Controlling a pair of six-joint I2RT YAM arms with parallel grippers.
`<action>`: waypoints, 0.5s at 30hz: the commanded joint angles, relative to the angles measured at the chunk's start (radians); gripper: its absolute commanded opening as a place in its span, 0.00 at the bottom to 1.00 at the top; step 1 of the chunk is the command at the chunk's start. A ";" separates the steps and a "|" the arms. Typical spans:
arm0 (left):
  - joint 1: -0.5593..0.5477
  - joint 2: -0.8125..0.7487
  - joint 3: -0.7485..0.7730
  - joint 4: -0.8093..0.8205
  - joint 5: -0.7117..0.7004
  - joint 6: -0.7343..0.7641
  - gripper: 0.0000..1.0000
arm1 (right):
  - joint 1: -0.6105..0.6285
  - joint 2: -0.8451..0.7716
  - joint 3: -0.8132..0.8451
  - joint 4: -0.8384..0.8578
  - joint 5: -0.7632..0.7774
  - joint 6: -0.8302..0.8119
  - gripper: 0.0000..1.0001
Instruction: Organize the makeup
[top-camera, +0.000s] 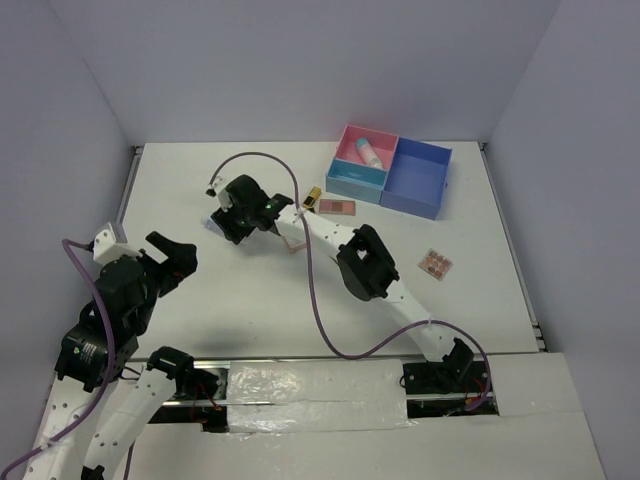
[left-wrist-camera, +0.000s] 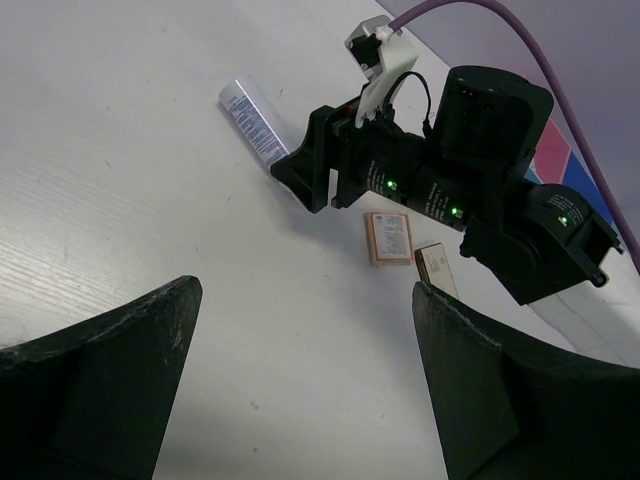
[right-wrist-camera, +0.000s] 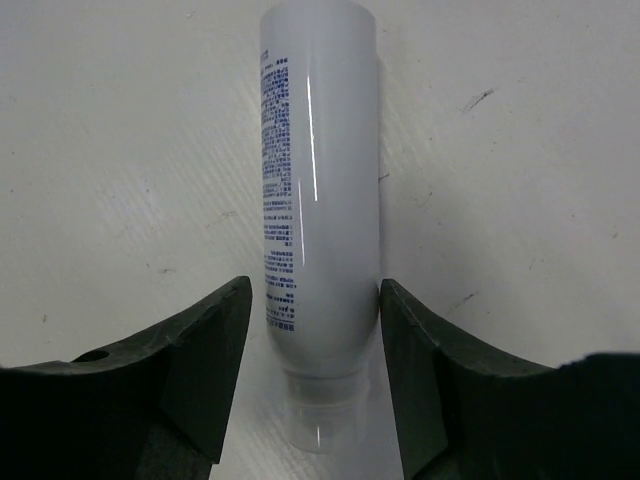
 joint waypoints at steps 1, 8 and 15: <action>0.005 -0.016 0.009 0.015 0.011 -0.015 0.99 | 0.022 0.024 0.059 0.024 0.025 -0.015 0.60; 0.005 -0.028 0.026 0.000 0.018 -0.036 0.99 | 0.033 0.033 0.082 0.011 0.039 -0.032 0.65; 0.005 -0.051 0.023 -0.006 0.025 -0.067 0.99 | 0.041 0.042 0.093 -0.025 0.051 -0.053 0.68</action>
